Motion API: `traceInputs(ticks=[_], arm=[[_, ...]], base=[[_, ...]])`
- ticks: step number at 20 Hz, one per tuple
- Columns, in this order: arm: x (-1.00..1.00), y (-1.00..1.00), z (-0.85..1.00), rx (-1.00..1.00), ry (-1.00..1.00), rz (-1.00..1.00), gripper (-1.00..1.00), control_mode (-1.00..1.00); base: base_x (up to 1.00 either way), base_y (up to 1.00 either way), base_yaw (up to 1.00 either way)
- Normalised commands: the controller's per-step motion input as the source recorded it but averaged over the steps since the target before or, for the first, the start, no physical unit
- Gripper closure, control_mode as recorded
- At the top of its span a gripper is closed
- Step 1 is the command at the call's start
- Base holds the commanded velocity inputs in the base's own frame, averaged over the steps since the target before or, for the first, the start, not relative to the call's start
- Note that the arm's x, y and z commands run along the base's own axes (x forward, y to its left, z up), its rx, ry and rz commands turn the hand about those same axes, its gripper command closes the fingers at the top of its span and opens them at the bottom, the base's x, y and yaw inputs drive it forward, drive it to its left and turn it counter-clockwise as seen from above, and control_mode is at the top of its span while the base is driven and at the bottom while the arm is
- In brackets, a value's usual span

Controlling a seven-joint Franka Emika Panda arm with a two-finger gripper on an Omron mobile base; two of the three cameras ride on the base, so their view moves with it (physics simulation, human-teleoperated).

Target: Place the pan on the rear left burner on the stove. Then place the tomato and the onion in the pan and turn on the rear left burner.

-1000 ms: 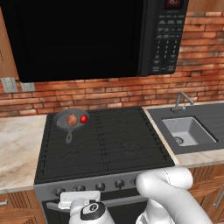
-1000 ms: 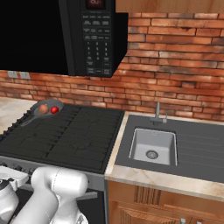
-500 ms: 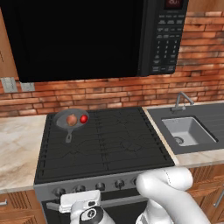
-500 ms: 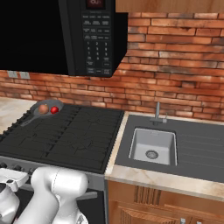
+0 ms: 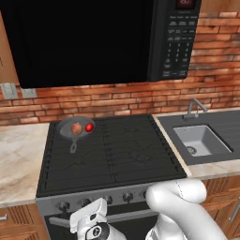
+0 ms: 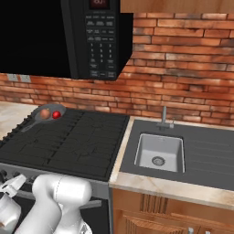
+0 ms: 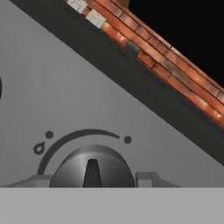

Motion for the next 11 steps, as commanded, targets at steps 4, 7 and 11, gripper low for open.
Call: traceInputs(ticks=[4,7,11], arm=[[0.01,0.34,0.62,-0.65,0.04,0.04,1.0,-1.0],[0.01,0.35,0.52,-0.62,0.07,0.04,1.0,-1.0],[0.02,0.33,0.43,-0.58,0.09,0.05,1.0,-1.0]], base=[[0.0,0.0,0.0],[0.0,0.0,0.0],[0.0,0.0,0.0]])
